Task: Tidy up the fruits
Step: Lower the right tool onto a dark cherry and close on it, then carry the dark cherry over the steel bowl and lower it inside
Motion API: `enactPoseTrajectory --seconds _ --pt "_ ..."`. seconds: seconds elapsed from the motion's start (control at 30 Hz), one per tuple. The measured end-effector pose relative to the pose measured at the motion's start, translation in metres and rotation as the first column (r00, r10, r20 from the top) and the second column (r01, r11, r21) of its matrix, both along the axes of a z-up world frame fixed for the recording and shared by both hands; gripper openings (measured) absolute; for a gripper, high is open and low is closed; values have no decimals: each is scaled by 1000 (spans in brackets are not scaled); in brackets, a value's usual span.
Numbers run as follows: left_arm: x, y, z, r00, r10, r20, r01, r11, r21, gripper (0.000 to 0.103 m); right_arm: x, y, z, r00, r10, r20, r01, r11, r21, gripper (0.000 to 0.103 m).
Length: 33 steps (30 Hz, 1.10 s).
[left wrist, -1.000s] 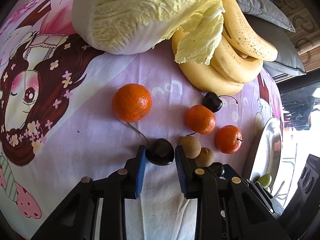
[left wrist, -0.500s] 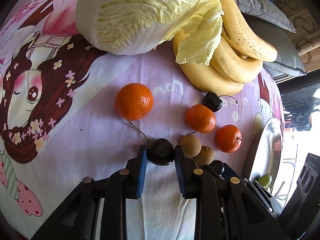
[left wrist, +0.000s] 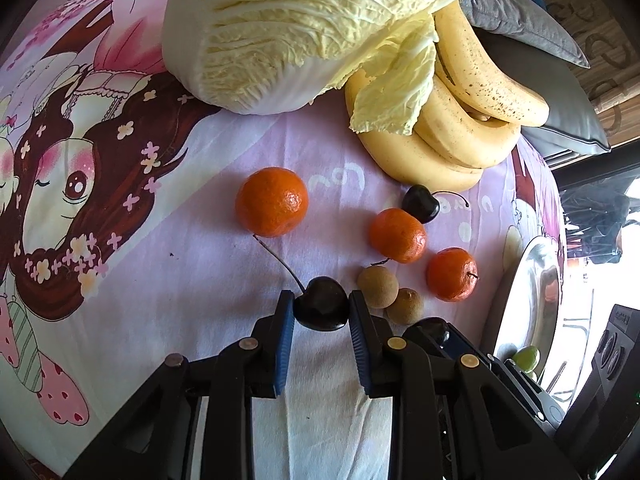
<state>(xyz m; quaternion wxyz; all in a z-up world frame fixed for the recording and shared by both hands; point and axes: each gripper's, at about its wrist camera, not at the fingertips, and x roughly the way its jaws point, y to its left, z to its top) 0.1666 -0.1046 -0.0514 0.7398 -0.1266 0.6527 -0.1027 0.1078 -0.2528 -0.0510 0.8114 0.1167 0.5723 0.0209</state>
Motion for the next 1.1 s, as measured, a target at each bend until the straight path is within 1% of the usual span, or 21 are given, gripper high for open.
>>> enactPoseTrajectory --seconds 0.2,0.3,0.4,0.67,0.87,1.1 --pt "-6 6 17 999 -1 33 1 1000 2 28 -7 0 13 1000 0 28 1 1000 -5 33" --pt "-8 9 26 999 -4 48 5 1000 -8 28 -11 -1 19 999 -1 41 2 1000 -6 33" --pt "-11 10 32 998 -9 59 10 1000 -5 28 -11 -5 20 999 -6 42 6 1000 -7 33" --pt "-13 9 37 998 -19 52 18 1000 10 28 -9 -5 19 999 -13 36 14 1000 -12 33" --pt "-16 3 41 998 -28 48 27 1000 13 28 -11 -9 25 999 -22 46 23 1000 -15 33" --pt "-17 -11 45 998 -49 50 48 999 22 28 -13 -22 34 996 -56 66 57 998 -6 33"
